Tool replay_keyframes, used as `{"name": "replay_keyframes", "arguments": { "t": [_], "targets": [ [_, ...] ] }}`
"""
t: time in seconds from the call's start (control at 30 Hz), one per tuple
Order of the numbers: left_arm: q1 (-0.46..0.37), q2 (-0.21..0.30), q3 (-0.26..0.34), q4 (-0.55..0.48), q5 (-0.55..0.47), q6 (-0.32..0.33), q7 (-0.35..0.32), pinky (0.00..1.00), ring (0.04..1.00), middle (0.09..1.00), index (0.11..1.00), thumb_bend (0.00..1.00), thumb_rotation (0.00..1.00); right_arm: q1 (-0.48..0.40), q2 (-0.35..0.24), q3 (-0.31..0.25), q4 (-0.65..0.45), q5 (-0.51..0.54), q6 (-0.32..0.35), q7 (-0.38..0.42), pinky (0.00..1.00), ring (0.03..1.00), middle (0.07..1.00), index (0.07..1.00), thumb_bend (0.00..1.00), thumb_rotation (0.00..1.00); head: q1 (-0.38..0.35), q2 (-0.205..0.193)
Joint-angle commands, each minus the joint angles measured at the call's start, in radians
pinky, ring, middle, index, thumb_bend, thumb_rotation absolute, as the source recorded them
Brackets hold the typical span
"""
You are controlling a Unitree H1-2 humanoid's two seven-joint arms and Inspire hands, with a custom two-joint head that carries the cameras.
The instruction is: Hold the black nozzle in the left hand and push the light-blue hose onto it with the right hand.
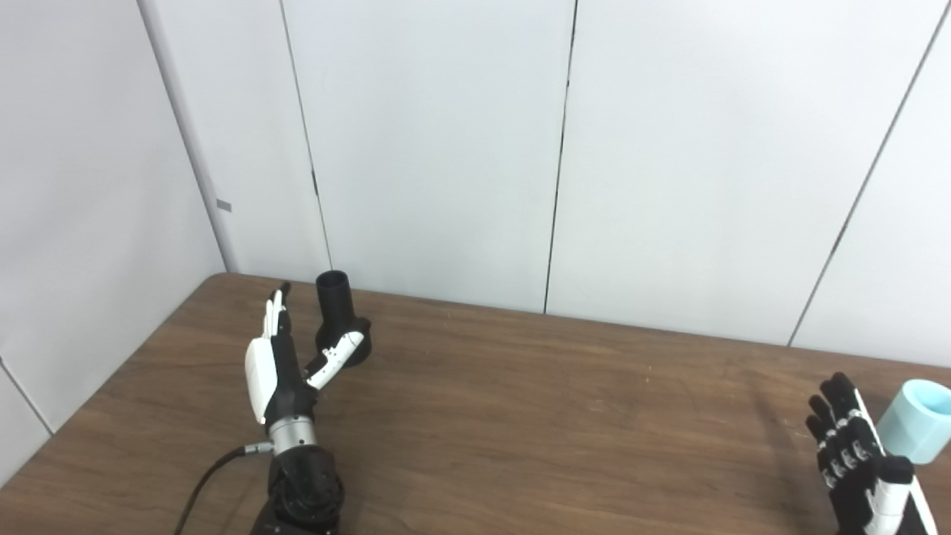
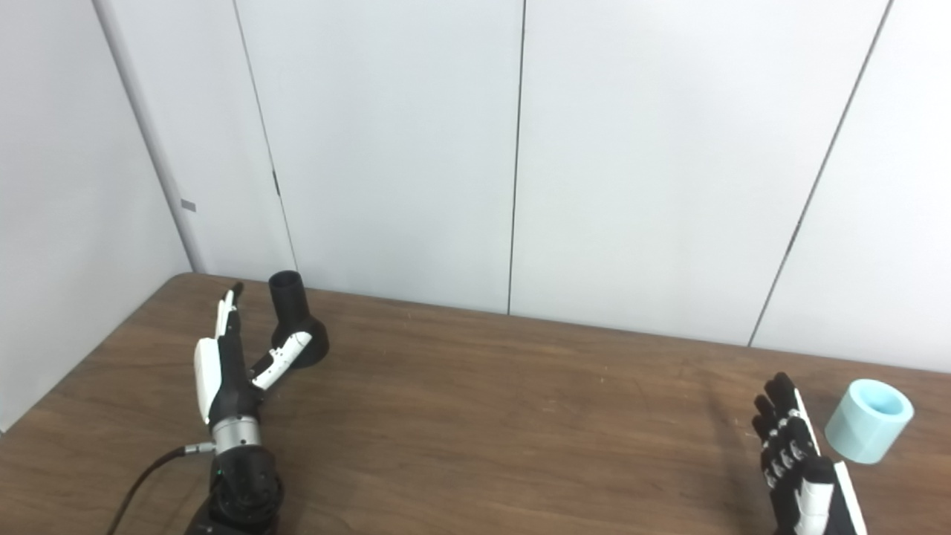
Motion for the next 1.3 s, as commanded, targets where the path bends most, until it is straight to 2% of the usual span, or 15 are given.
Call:
{"name": "replay_keyframes", "arguments": {
  "t": [0.0, 0.33, 0.67, 1.13, 1.27],
  "targets": [
    [0.039, 0.024, -0.006, 0.039, 0.029, 0.005, 0.006, 1.00, 1.000, 1.000, 0.845, 1.00, 0.62, 0.086, 0.000, -0.002, 0.056, -0.009, 0.006, 0.003, 1.00, 1.000, 1.000, 1.000, 0.78, 1.00, 0.000, 0.000],
    [0.028, 0.074, -0.012, 0.087, 0.034, -0.017, 0.012, 1.00, 1.000, 0.978, 0.765, 1.00, 0.57, 0.088, 0.005, -0.002, 0.045, -0.024, 0.010, -0.002, 1.00, 1.000, 1.000, 1.000, 0.76, 1.00, -0.006, 0.006],
    [0.023, 0.077, -0.003, 0.110, 0.017, -0.051, 0.023, 1.00, 1.000, 0.962, 0.746, 1.00, 0.52, 0.089, 0.007, -0.003, 0.044, -0.030, 0.007, 0.000, 1.00, 1.000, 1.000, 1.000, 0.76, 1.00, -0.006, 0.009],
    [0.021, 0.134, -0.055, 0.099, 0.030, 0.004, -0.111, 1.00, 1.000, 0.958, 0.699, 1.00, 0.50, 0.091, 0.009, -0.002, 0.035, -0.032, 0.012, -0.001, 1.00, 1.000, 1.000, 1.000, 0.77, 1.00, -0.014, 0.018],
    [0.013, 0.151, -0.076, 0.085, 0.030, 0.061, -0.176, 1.00, 1.000, 0.951, 0.692, 1.00, 0.50, 0.094, 0.013, 0.000, 0.022, -0.034, 0.023, -0.005, 1.00, 1.000, 1.000, 1.000, 0.77, 1.00, -0.018, 0.021]
  ]
}}
